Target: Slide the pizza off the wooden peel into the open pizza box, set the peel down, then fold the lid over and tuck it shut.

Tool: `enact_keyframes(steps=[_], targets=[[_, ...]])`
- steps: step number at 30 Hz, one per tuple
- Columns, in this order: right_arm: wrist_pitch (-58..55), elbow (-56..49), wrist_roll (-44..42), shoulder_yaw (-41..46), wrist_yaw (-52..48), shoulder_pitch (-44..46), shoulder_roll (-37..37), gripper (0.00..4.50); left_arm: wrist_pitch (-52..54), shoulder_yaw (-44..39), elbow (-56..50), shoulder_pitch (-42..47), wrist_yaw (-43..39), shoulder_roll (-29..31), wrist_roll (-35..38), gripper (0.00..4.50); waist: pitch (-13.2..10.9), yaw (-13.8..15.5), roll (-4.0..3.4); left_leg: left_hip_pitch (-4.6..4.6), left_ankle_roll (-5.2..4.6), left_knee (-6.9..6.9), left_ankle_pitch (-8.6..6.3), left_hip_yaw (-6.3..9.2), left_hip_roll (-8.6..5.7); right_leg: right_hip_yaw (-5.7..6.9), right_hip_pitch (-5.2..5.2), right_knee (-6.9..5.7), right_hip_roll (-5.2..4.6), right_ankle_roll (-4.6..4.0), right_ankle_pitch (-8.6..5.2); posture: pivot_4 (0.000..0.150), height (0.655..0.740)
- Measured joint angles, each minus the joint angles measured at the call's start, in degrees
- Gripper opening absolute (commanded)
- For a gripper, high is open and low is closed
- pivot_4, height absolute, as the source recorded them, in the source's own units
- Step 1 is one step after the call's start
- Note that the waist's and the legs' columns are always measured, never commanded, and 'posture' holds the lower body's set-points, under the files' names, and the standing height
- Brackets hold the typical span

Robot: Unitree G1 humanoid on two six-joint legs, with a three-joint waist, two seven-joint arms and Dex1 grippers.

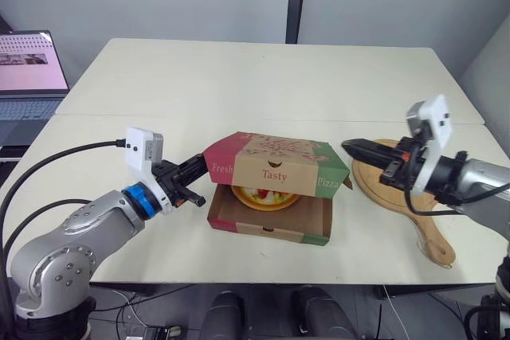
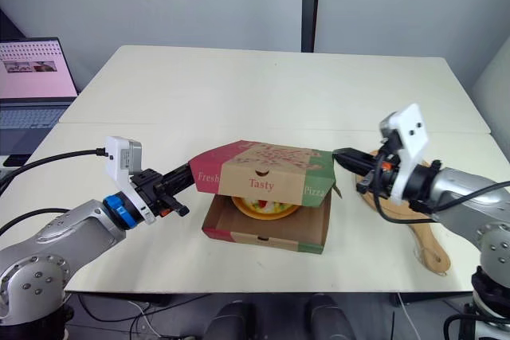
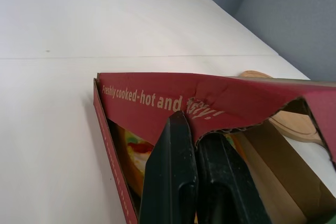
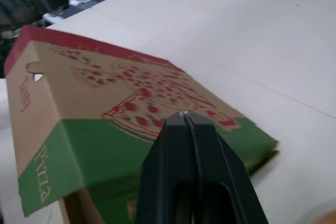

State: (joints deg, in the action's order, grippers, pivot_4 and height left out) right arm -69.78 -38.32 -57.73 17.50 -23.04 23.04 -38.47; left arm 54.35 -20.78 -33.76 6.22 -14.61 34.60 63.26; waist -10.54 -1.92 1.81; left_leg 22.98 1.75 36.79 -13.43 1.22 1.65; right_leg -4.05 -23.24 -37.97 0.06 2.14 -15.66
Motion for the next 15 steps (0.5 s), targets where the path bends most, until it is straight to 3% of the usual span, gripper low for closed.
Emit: enact_keyframes(steps=[4, 6, 11, 13, 15], targets=[[1.3, 1.1, 0.4, -3.6, -0.8, -0.1, 0.0, 0.00, 0.4, -1.4, 1.0, -3.6, -2.6, 2.5, 1.5, 0.86, 0.0, -0.1, -0.01, 0.01, 0.00, -0.04, 0.00, -0.01, 0.03, 0.00, -0.05, -0.01, 0.00, -0.01, -0.01, 0.150, 0.7306], [2.0, 1.2, 0.7, -4.9, -1.2, -0.2, -0.2, 0.00, 0.7, -2.4, 1.8, -5.8, -5.9, 4.9, 2.5, 1.52, 0.0, -0.1, -0.01, 0.01, 0.00, -0.05, 0.00, 0.01, 0.05, 0.02, -0.07, -0.01, 0.00, -0.05, -0.03, 0.150, 0.7306], [3.6, 1.4, 1.4, -7.2, -1.9, -1.5, -0.7, 0.00, 4.3, -6.3, 13.8, -7.9, -22.9, 21.1, 2.5, 3.07, -0.1, -0.1, -0.08, -0.01, 0.00, -0.09, 0.00, 0.03, 0.10, 0.09, -0.16, -0.04, -0.03, -0.50, -0.28, 0.150, 0.7306], [4.2, 1.4, 1.9, -7.8, -1.9, -1.8, -0.8, 0.00, 3.9, -6.9, 19.2, -2.5, -27.4, 24.3, 1.8, 3.07, -0.1, 0.3, -0.07, 0.05, 0.00, -0.08, 0.00, 0.06, 0.09, 0.14, -0.17, 0.00, -0.09, -0.50, -0.29, 0.150, 0.7306], [4.6, 1.3, 2.3, -8.2, -1.9, -1.9, -0.8, 0.00, 3.7, -7.1, 23.8, 5.0, -29.3, 25.1, 2.0, 2.73, -0.1, 0.6, -0.04, 0.11, 0.00, -0.06, 0.00, 0.08, 0.10, 0.20, -0.16, 0.04, -0.20, -0.45, -0.30, 0.150, 0.7306]])
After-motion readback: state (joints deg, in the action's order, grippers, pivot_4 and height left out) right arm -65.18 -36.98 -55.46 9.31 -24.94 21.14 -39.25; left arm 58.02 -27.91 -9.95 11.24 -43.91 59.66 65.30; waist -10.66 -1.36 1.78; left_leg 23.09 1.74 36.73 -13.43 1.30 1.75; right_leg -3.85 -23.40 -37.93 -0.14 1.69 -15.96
